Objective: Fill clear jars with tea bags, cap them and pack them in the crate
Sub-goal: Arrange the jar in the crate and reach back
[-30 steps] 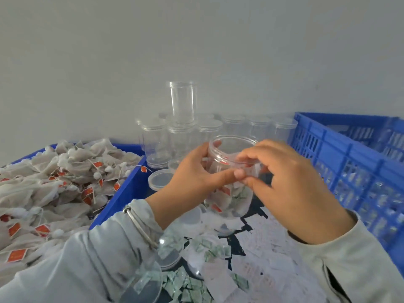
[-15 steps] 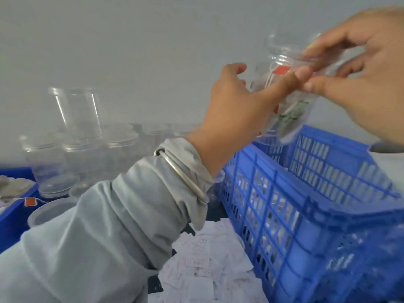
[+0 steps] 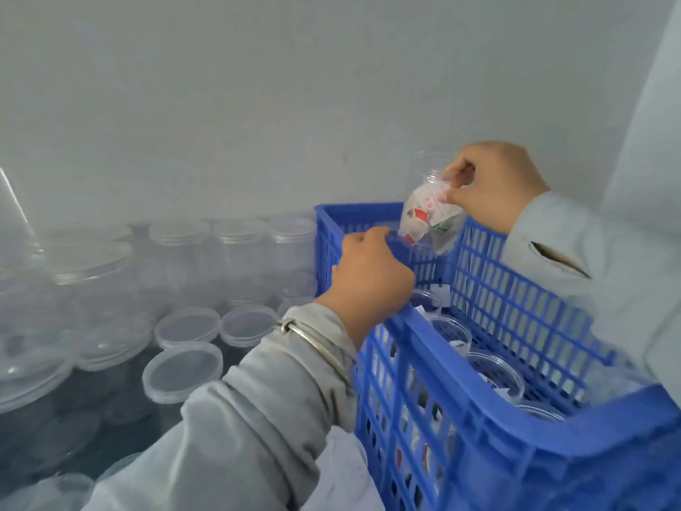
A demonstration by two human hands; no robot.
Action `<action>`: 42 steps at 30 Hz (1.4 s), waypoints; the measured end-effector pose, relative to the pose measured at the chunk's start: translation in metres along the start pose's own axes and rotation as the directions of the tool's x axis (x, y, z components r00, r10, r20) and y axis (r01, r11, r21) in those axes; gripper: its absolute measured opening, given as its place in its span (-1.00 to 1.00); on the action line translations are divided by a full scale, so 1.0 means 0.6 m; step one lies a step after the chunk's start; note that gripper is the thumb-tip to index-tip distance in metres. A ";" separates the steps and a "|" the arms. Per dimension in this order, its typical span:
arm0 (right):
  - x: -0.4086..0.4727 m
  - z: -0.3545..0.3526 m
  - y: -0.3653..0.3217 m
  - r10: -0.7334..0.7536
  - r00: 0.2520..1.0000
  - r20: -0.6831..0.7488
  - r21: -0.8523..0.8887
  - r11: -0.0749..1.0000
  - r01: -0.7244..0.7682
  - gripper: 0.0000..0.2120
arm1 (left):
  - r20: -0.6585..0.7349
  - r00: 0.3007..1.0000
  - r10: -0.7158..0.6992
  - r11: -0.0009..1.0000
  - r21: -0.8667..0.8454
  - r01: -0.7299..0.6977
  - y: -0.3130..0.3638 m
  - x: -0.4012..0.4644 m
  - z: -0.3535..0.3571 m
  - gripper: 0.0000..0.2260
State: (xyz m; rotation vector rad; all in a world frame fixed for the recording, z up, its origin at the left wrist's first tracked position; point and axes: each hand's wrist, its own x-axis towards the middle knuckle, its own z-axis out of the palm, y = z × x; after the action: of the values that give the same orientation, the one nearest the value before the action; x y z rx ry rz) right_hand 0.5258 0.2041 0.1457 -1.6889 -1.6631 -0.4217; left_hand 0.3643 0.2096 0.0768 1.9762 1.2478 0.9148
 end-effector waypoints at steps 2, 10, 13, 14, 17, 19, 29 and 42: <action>0.007 0.024 0.014 0.019 0.999 0.046 -0.034 0.999 -0.017 -0.81 | -0.040 0.981 -0.187 0.981 -0.050 0.185 0.000 -0.002 0.006 -0.45; 0.039 0.107 0.012 -0.013 0.943 0.333 -0.133 0.989 0.060 -0.82 | 0.204 0.938 -0.279 0.791 -0.505 0.345 -0.020 -0.035 0.010 -0.69; 0.043 0.144 0.002 -0.013 0.906 0.423 -0.127 0.989 0.074 -0.85 | 0.201 0.944 -0.263 0.791 -0.515 0.330 -0.021 -0.035 0.013 -0.73; 0.044 0.157 -0.002 -0.015 0.895 0.446 -0.120 0.990 0.077 -0.84 | 0.205 0.945 -0.255 0.791 -0.517 0.326 -0.022 -0.036 0.014 -0.73; 0.042 0.187 -0.013 -0.029 0.876 0.481 -0.069 0.995 0.070 -0.91 | 0.212 0.950 -0.229 0.788 -0.533 0.309 -0.023 -0.039 0.013 -0.77; 0.040 0.199 -0.017 -0.029 0.873 0.486 -0.040 0.998 0.055 -0.88 | 0.230 0.950 -0.212 0.777 -0.549 0.307 -0.021 -0.041 0.015 -0.82; 0.044 0.209 -0.018 -0.112 0.861 0.497 -0.120 0.973 0.196 -0.61 | 0.212 0.947 -0.241 0.776 -0.544 0.319 -0.027 -0.028 0.021 -0.63; 0.030 0.204 -0.022 -0.080 0.841 0.535 -0.275 0.925 0.263 -0.59 | 0.187 0.963 -0.192 0.767 -0.583 0.266 -0.039 -0.022 0.031 -0.79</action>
State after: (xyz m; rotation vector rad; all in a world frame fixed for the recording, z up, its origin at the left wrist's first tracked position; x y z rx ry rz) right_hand 0.4846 0.2993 0.0773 -2.0368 -2.2557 -0.3767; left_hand 0.3637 0.2035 0.0450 1.3119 0.9423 0.9136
